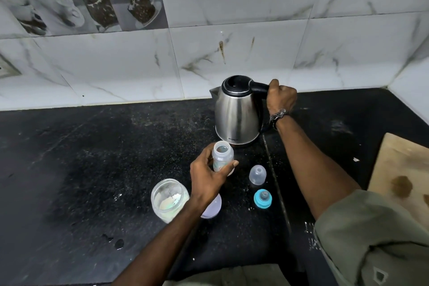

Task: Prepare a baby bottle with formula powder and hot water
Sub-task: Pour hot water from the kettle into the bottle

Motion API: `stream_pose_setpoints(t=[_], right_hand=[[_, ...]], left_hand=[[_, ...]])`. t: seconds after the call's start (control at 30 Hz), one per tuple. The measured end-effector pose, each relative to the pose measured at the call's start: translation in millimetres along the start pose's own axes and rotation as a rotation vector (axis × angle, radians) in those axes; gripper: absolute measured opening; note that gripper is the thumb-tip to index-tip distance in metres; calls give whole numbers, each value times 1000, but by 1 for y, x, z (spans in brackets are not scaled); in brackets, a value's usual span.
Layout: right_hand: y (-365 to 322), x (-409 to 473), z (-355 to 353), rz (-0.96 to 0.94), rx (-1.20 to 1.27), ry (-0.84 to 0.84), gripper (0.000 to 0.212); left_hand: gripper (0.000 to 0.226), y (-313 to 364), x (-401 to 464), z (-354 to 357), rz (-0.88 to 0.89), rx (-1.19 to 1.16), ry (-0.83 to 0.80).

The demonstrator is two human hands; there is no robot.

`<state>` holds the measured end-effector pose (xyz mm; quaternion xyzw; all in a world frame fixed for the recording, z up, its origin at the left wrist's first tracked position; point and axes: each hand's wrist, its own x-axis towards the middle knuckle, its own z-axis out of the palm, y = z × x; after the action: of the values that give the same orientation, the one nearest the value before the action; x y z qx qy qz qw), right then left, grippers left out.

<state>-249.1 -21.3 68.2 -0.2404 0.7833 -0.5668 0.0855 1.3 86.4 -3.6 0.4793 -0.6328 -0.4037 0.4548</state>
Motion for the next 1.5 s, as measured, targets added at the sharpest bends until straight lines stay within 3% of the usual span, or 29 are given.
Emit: stream_pose_setpoints(t=[0.17,0.47,0.67,0.87,1.5], right_hand=[[-16,-2,-36,-102,114,37,48],[-65,-9,-103,-146,320,108,45],[-76,-19,-144,-228,293,108,44],[-85,-49,-166,-326,288,5,45],[-88,-86,-190,-535,80,-158,54]], left_hand=[[74,4,-9,-7,-22,-45,5],[60,15,-30,-21,-25,-124,-19],[55,22,-48,-24,-4,-147,-57],[53,23,-59,-36,27,-159,-47],[47,29,-68,-36,108,-193,-98]])
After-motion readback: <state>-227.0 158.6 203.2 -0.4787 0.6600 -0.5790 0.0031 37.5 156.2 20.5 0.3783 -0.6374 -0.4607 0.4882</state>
